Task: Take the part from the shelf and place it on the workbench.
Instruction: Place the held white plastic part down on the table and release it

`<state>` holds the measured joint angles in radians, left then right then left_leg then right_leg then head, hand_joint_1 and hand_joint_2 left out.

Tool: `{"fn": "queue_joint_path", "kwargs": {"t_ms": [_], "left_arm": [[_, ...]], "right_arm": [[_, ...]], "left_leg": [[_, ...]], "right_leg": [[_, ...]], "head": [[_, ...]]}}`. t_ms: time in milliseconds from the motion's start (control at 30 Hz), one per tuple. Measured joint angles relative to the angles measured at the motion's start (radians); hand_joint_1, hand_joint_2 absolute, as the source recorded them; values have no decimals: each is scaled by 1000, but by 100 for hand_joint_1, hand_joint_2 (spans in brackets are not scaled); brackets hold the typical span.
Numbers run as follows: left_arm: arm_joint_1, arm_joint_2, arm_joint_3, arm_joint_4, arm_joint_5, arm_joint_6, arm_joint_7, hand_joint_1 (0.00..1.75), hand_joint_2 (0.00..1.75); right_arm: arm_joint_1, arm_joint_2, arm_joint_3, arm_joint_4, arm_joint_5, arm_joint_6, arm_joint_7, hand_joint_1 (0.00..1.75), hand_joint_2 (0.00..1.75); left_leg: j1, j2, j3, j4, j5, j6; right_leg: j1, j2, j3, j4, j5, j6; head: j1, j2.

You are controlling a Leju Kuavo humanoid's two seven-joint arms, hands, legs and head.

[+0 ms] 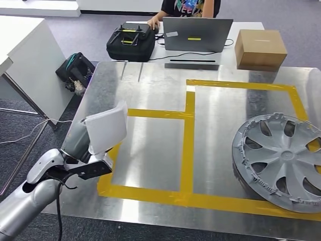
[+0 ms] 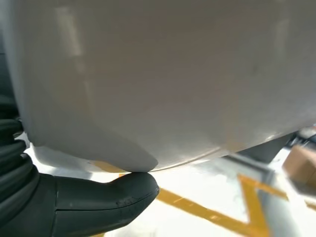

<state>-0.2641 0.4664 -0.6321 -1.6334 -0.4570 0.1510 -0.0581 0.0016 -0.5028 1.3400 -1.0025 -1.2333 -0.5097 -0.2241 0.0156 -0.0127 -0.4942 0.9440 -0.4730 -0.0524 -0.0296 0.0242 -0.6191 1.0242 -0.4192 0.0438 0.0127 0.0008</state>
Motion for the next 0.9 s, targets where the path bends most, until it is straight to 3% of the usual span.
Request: {"fn": "queue_joint_path", "kwargs": {"t_ms": [167,367,700,900], "left_arm": [[-34,8,-37,24,-95,-110,106,175,175],[-65,8,-85,70,-197,-167,139,175,175],[-83,-1,-132,136,-234,-160,116,175,175],[-85,-55,-155,216,-240,-52,26,175,175]], "right_arm": [[-8,0,1,4,33,45,14,0,175],[-18,0,-2,12,82,71,51,0,175],[-18,2,-19,18,116,55,80,0,175],[-14,12,-54,11,201,59,114,0,175]], "left_leg": [[-3,0,0,1,3,5],[-3,0,-1,1,4,8],[-5,0,-1,1,4,14],[-6,0,-1,1,4,15]], "right_leg": [[-2,0,5,-10,7,6],[-3,0,9,-17,11,10],[-5,0,10,-20,12,12],[-6,0,10,-20,12,12]], "head": [[0,0],[0,0],[0,0],[0,0]]}}
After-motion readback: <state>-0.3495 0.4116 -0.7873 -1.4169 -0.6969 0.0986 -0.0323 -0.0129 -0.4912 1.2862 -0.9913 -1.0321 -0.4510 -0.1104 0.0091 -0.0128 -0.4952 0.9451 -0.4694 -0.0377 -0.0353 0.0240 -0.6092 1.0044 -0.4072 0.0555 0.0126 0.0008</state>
